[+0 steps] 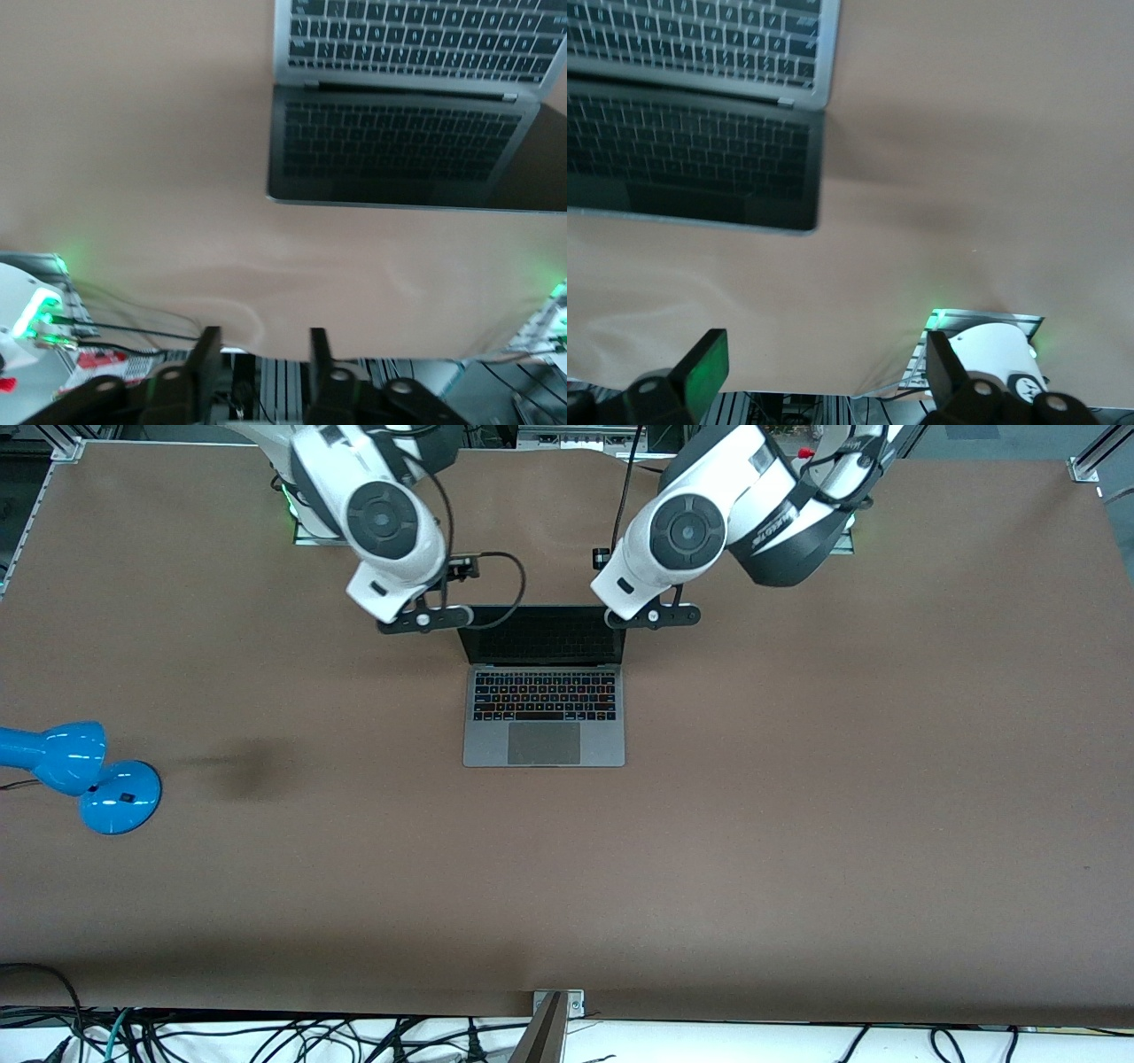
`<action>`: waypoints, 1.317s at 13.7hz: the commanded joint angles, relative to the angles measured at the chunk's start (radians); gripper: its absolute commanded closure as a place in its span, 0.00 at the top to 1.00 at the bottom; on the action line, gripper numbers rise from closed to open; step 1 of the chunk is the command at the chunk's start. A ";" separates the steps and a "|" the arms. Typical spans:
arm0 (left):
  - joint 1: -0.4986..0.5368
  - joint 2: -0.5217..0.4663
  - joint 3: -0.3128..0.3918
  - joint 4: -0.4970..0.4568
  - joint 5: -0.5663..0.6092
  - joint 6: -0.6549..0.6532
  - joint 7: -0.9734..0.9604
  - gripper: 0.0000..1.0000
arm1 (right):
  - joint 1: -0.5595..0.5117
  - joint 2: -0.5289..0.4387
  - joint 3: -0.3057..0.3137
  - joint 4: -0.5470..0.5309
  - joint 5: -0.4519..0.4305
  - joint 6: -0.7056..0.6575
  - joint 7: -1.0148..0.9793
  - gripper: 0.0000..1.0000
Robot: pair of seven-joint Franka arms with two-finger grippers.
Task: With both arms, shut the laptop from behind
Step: 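Lower both grippers against the back of the laptop lid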
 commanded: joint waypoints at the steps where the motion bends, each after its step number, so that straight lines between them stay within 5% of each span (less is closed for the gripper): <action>1: 0.005 0.049 -0.013 0.014 -0.050 -0.004 0.027 0.00 | -0.013 -0.002 0.029 -0.035 0.018 0.022 0.012 0.30; 2: 0.008 0.060 -0.016 0.014 -0.052 -0.004 0.027 0.00 | -0.013 0.009 0.031 -0.032 0.046 0.022 0.012 0.00; 18: 0.001 0.198 -0.013 0.020 0.048 0.129 0.033 0.00 | -0.020 0.118 0.022 -0.016 0.018 0.284 0.006 0.00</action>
